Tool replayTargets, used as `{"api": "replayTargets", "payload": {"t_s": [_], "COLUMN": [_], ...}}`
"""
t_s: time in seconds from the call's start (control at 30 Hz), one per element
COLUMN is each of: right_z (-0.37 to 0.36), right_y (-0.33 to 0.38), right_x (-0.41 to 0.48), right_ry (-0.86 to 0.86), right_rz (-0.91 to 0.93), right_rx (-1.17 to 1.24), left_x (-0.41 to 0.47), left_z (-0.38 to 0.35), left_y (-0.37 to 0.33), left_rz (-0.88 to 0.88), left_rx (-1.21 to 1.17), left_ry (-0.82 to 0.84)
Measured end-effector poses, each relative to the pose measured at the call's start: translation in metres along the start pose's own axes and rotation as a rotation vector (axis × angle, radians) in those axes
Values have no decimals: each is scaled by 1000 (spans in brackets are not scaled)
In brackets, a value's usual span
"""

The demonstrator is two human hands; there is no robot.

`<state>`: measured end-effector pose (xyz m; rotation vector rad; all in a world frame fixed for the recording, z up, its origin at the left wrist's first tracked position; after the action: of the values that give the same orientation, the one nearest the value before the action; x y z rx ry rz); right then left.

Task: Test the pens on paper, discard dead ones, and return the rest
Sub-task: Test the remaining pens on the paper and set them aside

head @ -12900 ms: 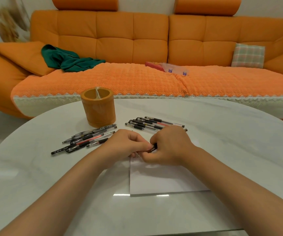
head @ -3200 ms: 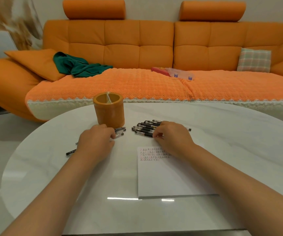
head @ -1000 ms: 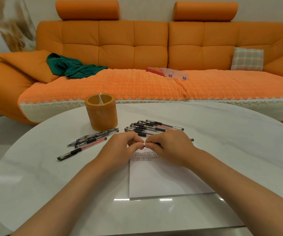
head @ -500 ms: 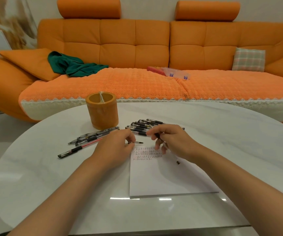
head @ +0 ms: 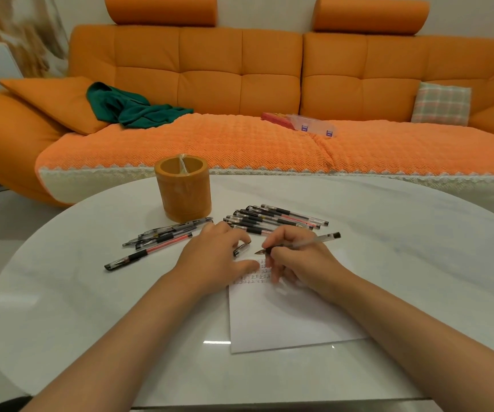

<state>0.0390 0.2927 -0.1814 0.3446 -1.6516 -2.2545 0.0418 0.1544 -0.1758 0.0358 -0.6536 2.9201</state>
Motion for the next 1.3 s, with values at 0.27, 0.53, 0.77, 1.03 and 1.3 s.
{"api": "replayTargets", "payload": {"t_s": [0.27,0.53,0.77,1.03,1.3], "right_z": [0,0,-1,-5,-2], "right_y": [2,2,0,1,1], "right_x": [-6,-7,-7,-9,-11], "right_ry": [98,74,74,90,59], "right_rz": [36,63,77,78,88], "right_rx": [-169,-292,-312,-347,-331], "left_x": [2,0,2,2,1], "left_z": [-2,-7,-8,-8,-8], "left_y": [5,1,3,2,2], "left_rz": [9,18,34,34,42], "left_rx": [-62,2,-2,-9,12], "left_ry": [44,22,42,47,53]}}
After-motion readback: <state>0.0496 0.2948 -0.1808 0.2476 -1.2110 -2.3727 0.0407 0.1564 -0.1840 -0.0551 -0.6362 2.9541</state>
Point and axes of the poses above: each hand's wrist, its own x-axis towards the middle knuckle, its own z-axis out of the back of the hand, y = z × x, the point moved 10 cm from there along x, towards the middle knuckle, and after that the axes turned 7 degrees about -x, right-handed, at the moved point
